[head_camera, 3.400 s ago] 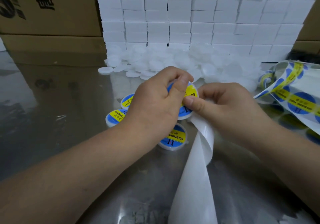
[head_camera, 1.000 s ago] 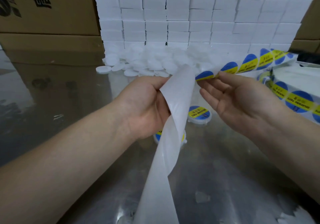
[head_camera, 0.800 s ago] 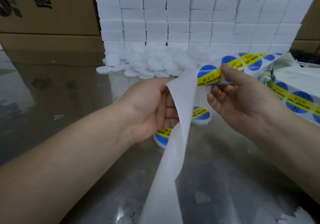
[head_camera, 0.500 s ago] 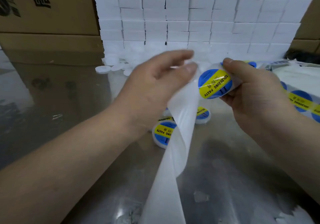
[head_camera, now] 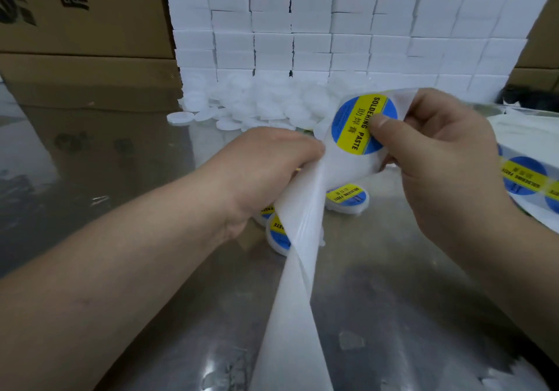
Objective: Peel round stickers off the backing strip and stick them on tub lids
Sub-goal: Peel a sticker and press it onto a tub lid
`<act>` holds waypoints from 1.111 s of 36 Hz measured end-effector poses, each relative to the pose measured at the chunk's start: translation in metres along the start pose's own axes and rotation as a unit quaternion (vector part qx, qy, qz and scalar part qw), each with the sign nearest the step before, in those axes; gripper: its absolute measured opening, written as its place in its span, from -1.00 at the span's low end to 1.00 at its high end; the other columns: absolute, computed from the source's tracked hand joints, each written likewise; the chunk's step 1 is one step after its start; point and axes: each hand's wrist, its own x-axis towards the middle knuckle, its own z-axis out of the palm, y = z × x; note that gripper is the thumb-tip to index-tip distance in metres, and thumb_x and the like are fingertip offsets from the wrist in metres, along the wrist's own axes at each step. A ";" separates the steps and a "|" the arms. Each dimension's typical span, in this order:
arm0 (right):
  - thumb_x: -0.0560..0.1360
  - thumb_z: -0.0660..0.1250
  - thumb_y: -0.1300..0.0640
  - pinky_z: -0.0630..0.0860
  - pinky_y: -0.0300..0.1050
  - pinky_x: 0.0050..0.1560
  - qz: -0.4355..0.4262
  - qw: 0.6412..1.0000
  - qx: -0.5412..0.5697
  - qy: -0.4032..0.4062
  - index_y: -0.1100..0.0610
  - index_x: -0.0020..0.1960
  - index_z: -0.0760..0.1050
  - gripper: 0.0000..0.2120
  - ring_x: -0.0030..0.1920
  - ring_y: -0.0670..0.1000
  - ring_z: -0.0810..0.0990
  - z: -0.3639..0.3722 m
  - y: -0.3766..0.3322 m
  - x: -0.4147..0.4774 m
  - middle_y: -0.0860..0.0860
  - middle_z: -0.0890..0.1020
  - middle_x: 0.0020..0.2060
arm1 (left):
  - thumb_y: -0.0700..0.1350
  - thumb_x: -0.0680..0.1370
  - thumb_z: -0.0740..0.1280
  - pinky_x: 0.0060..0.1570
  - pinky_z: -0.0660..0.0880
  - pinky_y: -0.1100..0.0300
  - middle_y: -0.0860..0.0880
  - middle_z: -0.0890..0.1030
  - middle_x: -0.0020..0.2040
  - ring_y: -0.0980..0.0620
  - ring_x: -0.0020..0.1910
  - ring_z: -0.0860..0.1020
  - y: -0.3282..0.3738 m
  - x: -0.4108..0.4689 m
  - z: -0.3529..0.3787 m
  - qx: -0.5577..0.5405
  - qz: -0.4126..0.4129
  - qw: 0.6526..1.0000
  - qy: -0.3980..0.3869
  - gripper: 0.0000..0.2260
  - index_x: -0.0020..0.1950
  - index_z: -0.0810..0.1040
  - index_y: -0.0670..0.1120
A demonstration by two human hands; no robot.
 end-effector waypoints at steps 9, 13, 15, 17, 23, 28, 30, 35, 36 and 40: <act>0.39 0.32 0.20 0.56 -0.05 -0.23 -0.057 0.970 -0.102 -0.212 0.03 -0.17 0.59 -0.88 -0.27 0.03 0.62 0.007 -0.005 -0.018 0.05 0.66 -0.21 | 0.09 0.49 0.22 -0.10 0.51 0.10 -0.09 0.65 -0.25 0.00 -0.28 0.58 -0.001 0.003 -0.005 -0.052 -0.066 0.996 -0.017 -0.69 -0.21 0.62 -0.10; 0.39 0.34 0.27 0.40 -0.32 -0.32 -0.104 0.934 -0.142 -0.312 0.18 -0.22 0.60 -0.93 -0.37 -0.13 0.46 0.007 -0.009 -0.020 0.01 0.56 -0.38 | 0.07 0.31 0.31 -0.31 0.51 0.25 -0.09 0.62 -0.32 -0.02 -0.36 0.55 -0.001 0.003 -0.007 -0.156 -0.130 0.975 -0.093 -0.72 -0.21 0.58 -0.13; 0.39 0.34 0.29 0.31 -0.45 -0.30 -0.128 0.919 -0.139 -0.346 -0.04 -0.29 0.48 -0.76 -0.37 -0.27 0.39 0.007 -0.008 -0.021 -0.22 0.43 -0.46 | 0.01 0.25 0.31 -0.35 0.52 0.26 -0.09 0.59 -0.35 -0.02 -0.39 0.54 0.000 0.003 -0.007 -0.217 -0.151 0.958 -0.107 -0.73 -0.18 0.55 -0.15; 0.38 0.35 0.28 0.29 -0.49 -0.28 -0.111 0.917 -0.124 -0.363 -0.15 -0.33 0.34 -0.64 -0.38 -0.30 0.39 0.007 -0.008 -0.022 -0.30 0.40 -0.45 | -0.07 0.28 0.30 -0.41 0.52 0.26 -0.09 0.58 -0.42 0.01 -0.46 0.54 0.001 0.004 -0.005 -0.262 -0.150 0.946 -0.115 -0.83 -0.29 0.56 -0.17; 0.36 0.23 0.01 0.47 -0.30 -0.18 -0.029 0.946 -0.014 -0.321 0.17 -0.20 0.63 -0.72 -0.25 -0.19 0.55 0.003 -0.008 -0.020 -0.04 0.64 -0.28 | -0.11 0.60 0.09 -0.36 0.51 0.27 -0.23 0.57 -0.45 -0.05 -0.47 0.58 0.009 0.001 -0.011 -0.439 -0.122 0.858 -0.236 -0.50 -0.38 0.58 -0.35; 0.26 0.23 -0.08 0.48 -0.27 -0.18 0.023 0.972 0.008 -0.233 0.01 -0.26 0.62 -0.75 -0.30 -0.09 0.56 0.003 -0.006 -0.012 -0.02 0.65 -0.33 | -0.05 0.57 0.19 -0.60 0.34 0.44 -0.01 0.40 -0.64 0.08 -0.73 0.36 0.011 -0.001 -0.003 -0.366 -0.076 0.927 -0.027 -0.61 -0.43 0.47 -0.15; 0.26 0.34 0.04 0.46 -0.39 -0.17 0.031 0.963 -0.025 -0.268 -0.03 -0.24 0.62 -0.88 -0.24 -0.21 0.59 0.003 -0.007 -0.014 -0.14 0.66 -0.30 | -0.04 0.56 0.23 -0.61 0.32 0.45 0.02 0.38 -0.64 0.09 -0.74 0.34 0.013 -0.002 0.002 -0.351 -0.074 0.933 0.026 -0.71 -0.34 0.38 -0.12; 0.32 0.35 0.13 0.47 -0.40 -0.05 0.053 0.927 -0.122 -0.352 0.01 -0.12 0.60 -0.84 -0.07 -0.14 0.63 0.006 -0.010 -0.019 -0.10 0.68 -0.11 | 0.01 0.58 0.20 -0.59 0.52 0.14 -0.05 0.52 -0.57 -0.01 -0.57 0.54 0.010 0.003 0.002 -0.369 -0.102 0.921 0.069 -0.69 -0.28 0.46 -0.14; 0.32 0.35 0.12 0.47 -0.40 -0.04 0.051 0.923 -0.130 -0.357 0.00 -0.11 0.60 -0.84 -0.05 -0.12 0.63 0.006 -0.011 -0.020 -0.09 0.68 -0.10 | 0.03 0.58 0.19 -0.59 0.52 0.09 -0.07 0.53 -0.57 -0.03 -0.56 0.55 0.010 0.003 0.003 -0.371 -0.105 0.920 0.065 -0.68 -0.27 0.46 -0.15; 0.32 0.37 0.13 0.52 -0.29 -0.02 0.035 0.926 -0.141 -0.349 0.05 -0.16 0.62 -0.88 -0.10 -0.08 0.64 0.006 -0.009 -0.019 -0.03 0.69 -0.13 | 0.05 0.60 0.13 -0.53 0.55 0.17 -0.15 0.63 -0.40 -0.01 -0.45 0.62 0.005 0.009 0.000 -0.375 -0.106 0.918 0.075 -0.62 -0.14 0.51 -0.24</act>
